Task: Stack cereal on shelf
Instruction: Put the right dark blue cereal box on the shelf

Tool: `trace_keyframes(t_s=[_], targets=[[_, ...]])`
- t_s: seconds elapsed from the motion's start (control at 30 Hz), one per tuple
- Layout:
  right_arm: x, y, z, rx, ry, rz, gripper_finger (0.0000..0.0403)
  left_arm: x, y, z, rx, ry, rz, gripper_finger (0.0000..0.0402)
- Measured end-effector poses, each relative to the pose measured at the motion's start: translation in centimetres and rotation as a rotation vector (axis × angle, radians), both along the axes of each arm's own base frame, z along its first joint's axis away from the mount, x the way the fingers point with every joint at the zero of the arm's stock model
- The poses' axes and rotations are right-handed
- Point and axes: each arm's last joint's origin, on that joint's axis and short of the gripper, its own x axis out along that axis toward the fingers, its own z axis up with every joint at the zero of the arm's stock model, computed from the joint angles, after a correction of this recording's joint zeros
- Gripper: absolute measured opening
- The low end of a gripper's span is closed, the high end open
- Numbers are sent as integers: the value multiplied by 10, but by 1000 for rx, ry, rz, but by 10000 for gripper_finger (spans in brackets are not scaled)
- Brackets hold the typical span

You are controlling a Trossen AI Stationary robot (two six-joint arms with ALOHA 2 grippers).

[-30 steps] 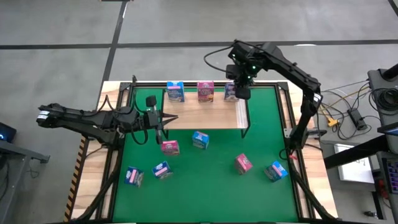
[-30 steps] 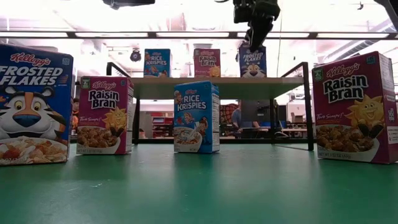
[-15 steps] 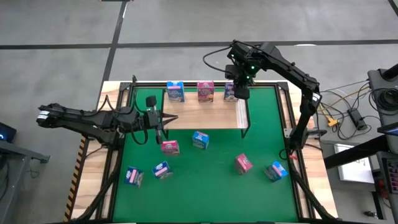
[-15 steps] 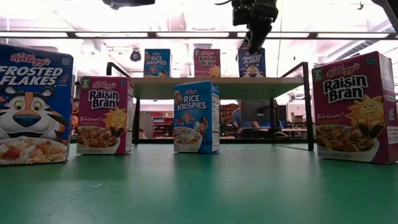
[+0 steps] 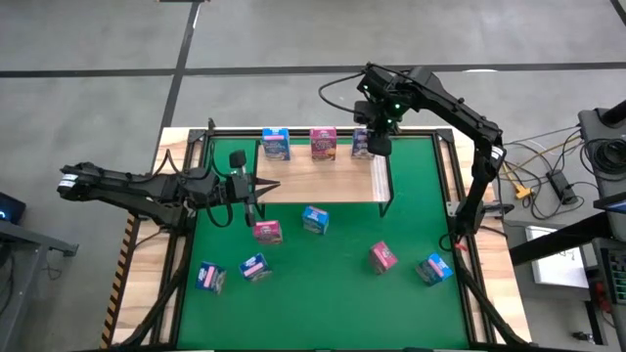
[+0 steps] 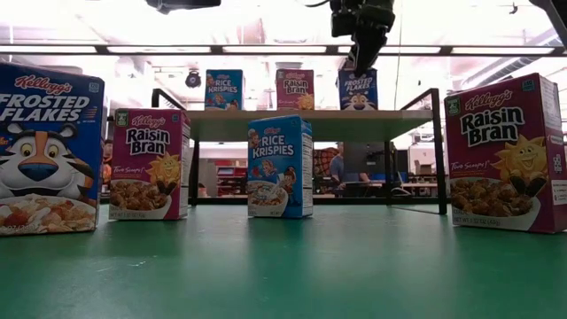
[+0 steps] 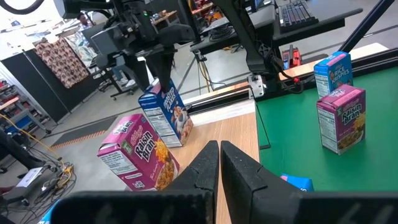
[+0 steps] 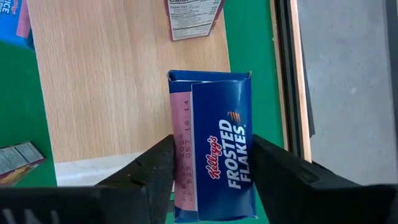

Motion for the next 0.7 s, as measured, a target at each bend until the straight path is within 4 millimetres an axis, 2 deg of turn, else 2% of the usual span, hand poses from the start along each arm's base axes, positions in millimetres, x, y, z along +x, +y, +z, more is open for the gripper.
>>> trace_keyframes(t_s=[0.3, 0.5, 0.7], targets=[[0, 0, 1, 0, -2, -3, 223, 0, 0, 0, 0, 0, 0, 0], [-1, 2, 3, 0, -10, -13, 226, 0, 0, 0, 0, 0, 0, 0], [0, 10, 18, -13, -59, -25, 225, 0, 0, 0, 0, 0, 0, 0]])
